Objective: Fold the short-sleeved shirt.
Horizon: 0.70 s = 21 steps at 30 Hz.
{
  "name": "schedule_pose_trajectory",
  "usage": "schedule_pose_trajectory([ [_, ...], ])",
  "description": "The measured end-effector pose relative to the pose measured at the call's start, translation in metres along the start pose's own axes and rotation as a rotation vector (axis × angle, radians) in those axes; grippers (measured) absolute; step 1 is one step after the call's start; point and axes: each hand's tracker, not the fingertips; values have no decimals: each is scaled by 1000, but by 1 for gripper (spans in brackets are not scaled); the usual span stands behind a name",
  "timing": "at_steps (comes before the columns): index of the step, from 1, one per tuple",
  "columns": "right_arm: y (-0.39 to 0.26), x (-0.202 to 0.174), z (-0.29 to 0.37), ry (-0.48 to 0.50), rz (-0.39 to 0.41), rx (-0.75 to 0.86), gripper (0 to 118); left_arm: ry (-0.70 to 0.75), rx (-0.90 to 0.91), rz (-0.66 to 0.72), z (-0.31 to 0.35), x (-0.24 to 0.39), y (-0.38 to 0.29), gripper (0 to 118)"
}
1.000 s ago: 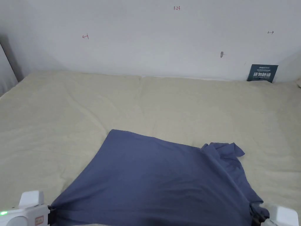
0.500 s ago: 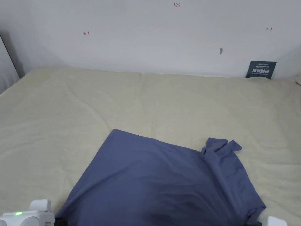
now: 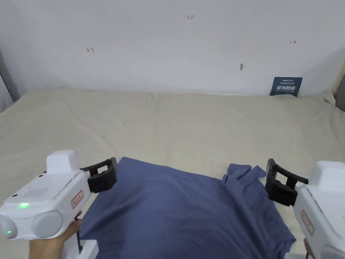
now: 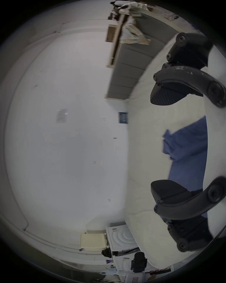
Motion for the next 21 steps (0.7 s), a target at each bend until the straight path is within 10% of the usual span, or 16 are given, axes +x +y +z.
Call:
schedule_pose_trajectory([
  [6, 13, -12, 5, -34, 32, 74, 46, -3, 123, -66, 1, 31, -1, 57],
  [8, 12, -14, 3, -54, 37, 85, 4, 3, 125, -82, -5, 36, -3, 0],
  [21, 1, -2, -55, -67, 26, 19, 1, -52, -174, -102, -119, 9, 4, 0],
])
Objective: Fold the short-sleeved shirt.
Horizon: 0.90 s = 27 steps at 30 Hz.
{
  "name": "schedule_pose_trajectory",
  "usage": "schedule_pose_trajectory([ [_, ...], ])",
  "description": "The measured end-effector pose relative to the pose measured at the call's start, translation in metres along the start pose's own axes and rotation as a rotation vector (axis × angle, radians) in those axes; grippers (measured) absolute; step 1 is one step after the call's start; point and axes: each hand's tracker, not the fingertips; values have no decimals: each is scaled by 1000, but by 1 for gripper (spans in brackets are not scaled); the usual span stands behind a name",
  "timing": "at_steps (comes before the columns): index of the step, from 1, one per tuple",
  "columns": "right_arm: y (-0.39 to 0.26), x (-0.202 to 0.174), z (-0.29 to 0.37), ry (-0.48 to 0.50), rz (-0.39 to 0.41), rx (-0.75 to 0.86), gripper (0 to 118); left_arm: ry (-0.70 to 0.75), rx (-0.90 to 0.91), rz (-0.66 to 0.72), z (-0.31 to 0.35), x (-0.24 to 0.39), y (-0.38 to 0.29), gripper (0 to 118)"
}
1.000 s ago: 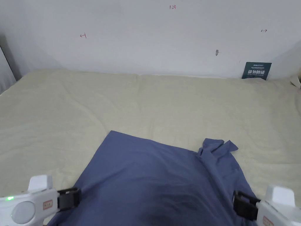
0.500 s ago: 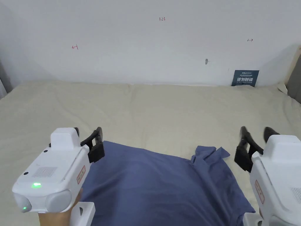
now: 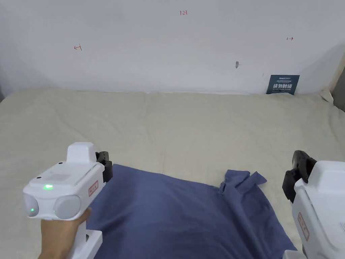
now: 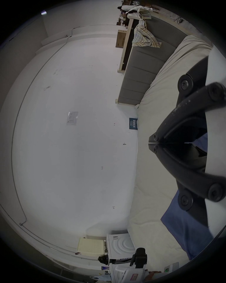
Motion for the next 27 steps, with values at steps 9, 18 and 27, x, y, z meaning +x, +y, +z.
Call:
schedule_pose_trajectory([
  [9, -31, -2, -70, -34, 11, -107, 2, -24, -363, 108, -175, -54, 11, 36],
  [18, -73, -1, -121, -77, 9, -246, 2, 62, -598, 62, -300, -71, -27, 106],
  [27, -99, 14, -146, -78, -27, -386, 3, 57, -591, 7, -318, -55, -44, 47],
])
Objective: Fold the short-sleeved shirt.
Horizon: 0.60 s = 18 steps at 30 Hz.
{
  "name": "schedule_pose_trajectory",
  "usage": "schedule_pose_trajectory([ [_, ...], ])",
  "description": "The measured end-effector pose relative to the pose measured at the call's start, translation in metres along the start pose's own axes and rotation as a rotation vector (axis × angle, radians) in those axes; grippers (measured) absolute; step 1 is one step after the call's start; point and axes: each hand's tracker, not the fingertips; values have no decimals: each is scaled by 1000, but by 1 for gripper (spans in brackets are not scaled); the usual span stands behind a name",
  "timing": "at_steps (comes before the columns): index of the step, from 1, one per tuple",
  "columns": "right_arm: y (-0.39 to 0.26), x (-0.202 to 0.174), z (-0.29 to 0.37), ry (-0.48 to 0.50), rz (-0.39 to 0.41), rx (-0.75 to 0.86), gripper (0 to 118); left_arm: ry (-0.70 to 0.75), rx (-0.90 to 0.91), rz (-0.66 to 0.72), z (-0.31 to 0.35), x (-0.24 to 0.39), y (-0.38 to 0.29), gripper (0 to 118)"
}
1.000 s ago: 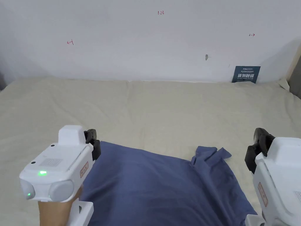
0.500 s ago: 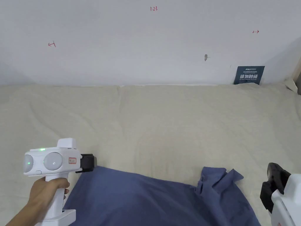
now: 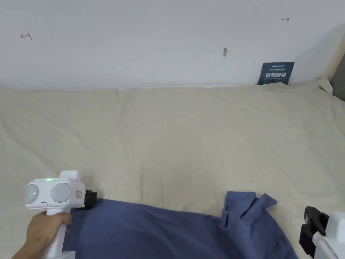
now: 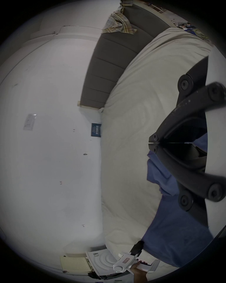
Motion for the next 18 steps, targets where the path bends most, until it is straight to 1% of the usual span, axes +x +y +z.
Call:
schedule_pose_trajectory([
  [1, -2, 3, -5, 7, -2, -42, 4, -11, 12, -5, 3, 3, 0, 24],
  [2, -3, 6, -11, 2, -12, -60, 10, -5, 19, -18, 3, 6, 0, 2],
  [3, -5, 8, -18, 13, -31, -85, 22, -29, 19, -29, 6, 10, -1, 2],
  [4, -6, 11, -27, 28, -34, -141, 37, -14, 14, -38, 7, 14, -2, 2],
  [5, -8, 15, -36, 41, -57, -177, 64, 0, 29, -52, 12, 15, -3, 2],
  [6, -10, 18, -46, 47, -69, -210, 86, -1, 55, -52, 19, 14, -3, 2],
  [7, -13, 19, -57, 52, -60, -258, 105, -8, 83, -33, 33, 16, -6, 2],
  [8, -16, 20, -68, 48, -57, -303, 118, -37, 106, -12, 45, 15, -6, 2],
  [9, -20, 21, -77, 46, -32, -336, 117, -60, 121, 0, 53, 13, -7, 2],
  [10, -25, 21, -85, 34, -29, -346, 115, -65, 129, 3, 63, 12, -7, 2],
  [11, -29, 20, -94, 16, -27, -370, 112, -74, 141, -3, 76, 12, -7, 2],
  [12, -32, 19, -103, 24, -13, -409, 108, -79, 150, -11, 85, 12, -8, 2],
  [13, -36, 19, -112, 41, -9, -445, 103, -83, 164, -17, 94, 12, -9, 2],
  [14, -40, 17, -122, 46, 2, -473, 90, -88, 173, -21, 102, 12, -10, 2],
  [16, -46, 14, -137, 42, -20, -520, 71, -99, 188, -20, 116, 12, -10, 2],
  [17, -49, 12, -142, 46, -16, -549, 71, -104, 193, -20, 121, 12, -11, 2],
  [18, -53, 10, -148, 45, -21, -572, 69, -107, 197, -21, 126, 13, -13, 2],
])
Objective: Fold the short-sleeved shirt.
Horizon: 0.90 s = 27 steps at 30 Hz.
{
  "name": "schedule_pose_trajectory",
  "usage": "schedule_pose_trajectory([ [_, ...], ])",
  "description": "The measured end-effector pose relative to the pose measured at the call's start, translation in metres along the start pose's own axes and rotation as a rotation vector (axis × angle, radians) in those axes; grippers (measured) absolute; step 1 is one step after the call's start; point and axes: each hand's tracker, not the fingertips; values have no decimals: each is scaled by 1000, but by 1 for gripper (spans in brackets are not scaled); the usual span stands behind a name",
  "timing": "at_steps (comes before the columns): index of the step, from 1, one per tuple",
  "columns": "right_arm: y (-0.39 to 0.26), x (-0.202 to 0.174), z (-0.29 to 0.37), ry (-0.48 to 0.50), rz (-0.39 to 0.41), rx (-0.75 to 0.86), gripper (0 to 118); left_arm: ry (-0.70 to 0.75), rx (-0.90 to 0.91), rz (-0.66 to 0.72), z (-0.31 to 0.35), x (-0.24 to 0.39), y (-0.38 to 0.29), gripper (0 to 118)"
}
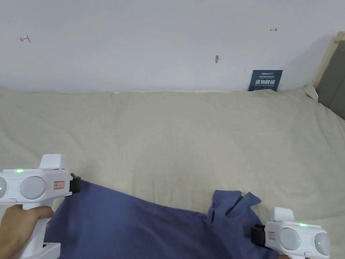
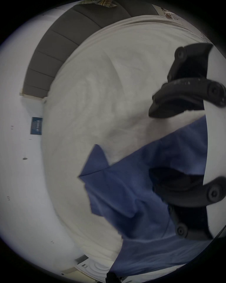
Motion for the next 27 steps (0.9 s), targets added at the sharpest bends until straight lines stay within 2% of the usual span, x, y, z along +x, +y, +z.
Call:
schedule_pose_trajectory([
  [3, 1, 1, 0, 0, 16, 29, 64, -4, 8, -6, 10, 2, 0, 2],
  [4, 1, 2, 3, 25, 27, 35, 53, -2, 10, -8, 14, 3, -1, 2],
  [5, 1, -1, 6, 20, 35, 40, 24, 1, 11, -6, 14, 1, -1, 2],
  [6, 1, -3, 8, 23, 69, 36, 4, 1, 12, -3, 17, 0, -2, 2],
  [8, -1, -4, 18, -5, 134, 71, 3, 7, 19, 15, 26, 0, -5, 2],
  [10, 0, 1, 39, -7, 111, 129, 3, 9, 32, 31, 39, -1, -7, 2],
  [12, 2, 1, 73, 35, 79, 204, 3, 14, 48, 43, 53, -3, -8, 2],
  [15, 16, 6, 124, 46, 98, 334, 3, 27, 88, 73, 78, -11, -4, 2],
  [18, 36, 12, 178, 76, 74, 470, 3, 32, 157, 133, 109, -22, 8, 2],
  [23, 82, 6, 261, 85, 96, 677, 3, 66, 309, 178, 172, -39, 49, 2],
  [27, 123, -2, 322, 96, 91, 832, 3, 106, 424, 147, 220, -47, 97, 2],
])
